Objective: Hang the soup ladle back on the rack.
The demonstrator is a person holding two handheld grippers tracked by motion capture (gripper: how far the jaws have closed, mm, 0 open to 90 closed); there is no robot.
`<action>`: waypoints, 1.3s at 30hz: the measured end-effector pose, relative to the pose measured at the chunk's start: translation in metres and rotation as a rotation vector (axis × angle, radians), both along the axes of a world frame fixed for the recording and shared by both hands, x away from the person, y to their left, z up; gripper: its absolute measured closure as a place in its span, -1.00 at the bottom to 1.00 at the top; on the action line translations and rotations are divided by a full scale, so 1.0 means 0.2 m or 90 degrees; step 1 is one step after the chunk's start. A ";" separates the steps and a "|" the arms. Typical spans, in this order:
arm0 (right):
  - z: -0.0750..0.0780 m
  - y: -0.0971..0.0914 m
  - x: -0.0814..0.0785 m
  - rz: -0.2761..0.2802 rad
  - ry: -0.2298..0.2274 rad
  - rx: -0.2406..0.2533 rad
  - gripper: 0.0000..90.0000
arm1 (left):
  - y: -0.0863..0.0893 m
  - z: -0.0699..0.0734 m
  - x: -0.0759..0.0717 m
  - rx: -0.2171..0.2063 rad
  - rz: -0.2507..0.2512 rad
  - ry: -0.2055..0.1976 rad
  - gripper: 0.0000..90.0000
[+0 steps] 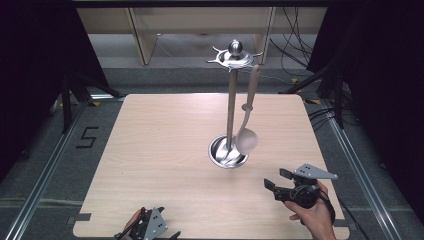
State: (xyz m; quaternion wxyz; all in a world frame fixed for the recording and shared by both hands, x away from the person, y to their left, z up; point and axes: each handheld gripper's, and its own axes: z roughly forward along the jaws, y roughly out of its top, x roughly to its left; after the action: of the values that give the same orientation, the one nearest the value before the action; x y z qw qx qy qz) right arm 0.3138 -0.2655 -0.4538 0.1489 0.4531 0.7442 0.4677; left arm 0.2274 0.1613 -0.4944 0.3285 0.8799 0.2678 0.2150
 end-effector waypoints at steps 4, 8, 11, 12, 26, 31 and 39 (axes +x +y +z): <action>-0.02 0.01 -0.01 -0.004 0.005 -0.006 -0.41 | 0.00 0.00 0.00 -0.001 -0.001 0.002 -0.65; -0.04 -0.01 -0.02 0.006 0.004 -0.017 -0.42 | 0.00 0.00 0.00 -0.010 -0.002 0.000 -0.65; -0.04 -0.01 -0.04 0.010 0.013 -0.006 -0.44 | 0.00 0.00 0.00 -0.005 -0.001 -0.002 -0.65; -0.05 -0.02 -0.03 0.018 -0.002 -0.013 -0.44 | 0.00 0.00 0.00 -0.005 0.000 -0.001 -0.65; -0.07 -0.01 -0.09 0.025 0.018 -0.023 -0.49 | 0.00 -0.01 0.00 -0.006 0.001 0.006 -0.65; -0.08 -0.02 -0.09 0.033 -0.017 -0.052 -0.51 | 0.00 -0.01 0.00 -0.008 0.001 0.008 -0.65; -0.10 -0.02 -0.11 0.041 -0.007 -0.064 -0.52 | 0.00 -0.01 0.00 -0.007 0.000 0.008 -0.65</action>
State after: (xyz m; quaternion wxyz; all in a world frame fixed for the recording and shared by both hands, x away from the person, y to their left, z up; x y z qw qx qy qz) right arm 0.2926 -0.2694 -0.4728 0.1601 0.4186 0.7799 0.4369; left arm 0.2269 0.1612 -0.4955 0.3320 0.8793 0.2707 0.2081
